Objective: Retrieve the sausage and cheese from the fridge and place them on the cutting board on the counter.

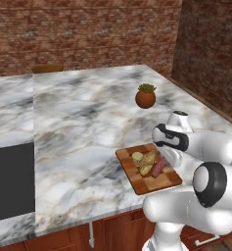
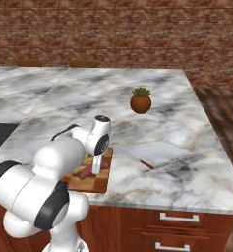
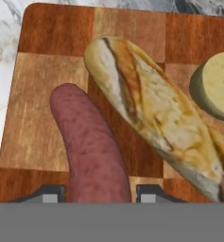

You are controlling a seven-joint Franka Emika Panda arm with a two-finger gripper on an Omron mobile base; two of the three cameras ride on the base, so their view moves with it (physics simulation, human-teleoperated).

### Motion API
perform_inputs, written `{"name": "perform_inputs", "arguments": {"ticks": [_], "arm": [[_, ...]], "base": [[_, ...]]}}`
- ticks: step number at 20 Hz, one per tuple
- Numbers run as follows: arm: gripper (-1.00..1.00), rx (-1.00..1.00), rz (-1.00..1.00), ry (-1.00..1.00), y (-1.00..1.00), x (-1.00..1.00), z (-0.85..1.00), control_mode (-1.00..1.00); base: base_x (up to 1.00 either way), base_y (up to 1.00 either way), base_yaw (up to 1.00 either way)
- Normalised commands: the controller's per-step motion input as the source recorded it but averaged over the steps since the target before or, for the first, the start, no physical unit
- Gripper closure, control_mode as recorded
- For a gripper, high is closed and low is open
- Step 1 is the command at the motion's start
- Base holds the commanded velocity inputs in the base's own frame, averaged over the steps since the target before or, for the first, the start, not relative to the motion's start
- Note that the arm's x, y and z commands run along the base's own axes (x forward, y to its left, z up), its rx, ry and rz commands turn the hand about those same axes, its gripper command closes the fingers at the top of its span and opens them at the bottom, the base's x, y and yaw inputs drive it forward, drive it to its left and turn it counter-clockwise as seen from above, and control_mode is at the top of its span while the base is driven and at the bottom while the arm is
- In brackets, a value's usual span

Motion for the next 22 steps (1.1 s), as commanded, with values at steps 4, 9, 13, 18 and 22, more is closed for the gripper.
{"name": "perform_inputs", "arguments": {"ticks": [4, 9, 13, 18, 22], "arm": [[1.0, 0.0, 0.0, 0.0, 0.1, 0.08, -0.28, -1.0], [-1.0, 0.0, 0.0, -0.07, 0.33, -0.24, -0.42, -1.0], [-1.0, 0.0, 0.0, -0.02, 0.12, -0.33, -0.13, -1.0], [-1.0, 0.0, 0.0, 0.04, 0.01, -0.17, 0.05, -1.0], [-1.0, -0.01, 0.0, 0.08, -0.21, -0.04, 0.57, -1.0]], "base": [[0.0, 0.0, 0.0], [0.0, 0.0, 0.0], [0.0, 0.0, 0.0], [0.0, 0.0, 0.0], [0.0, 0.0, 0.0]]}}
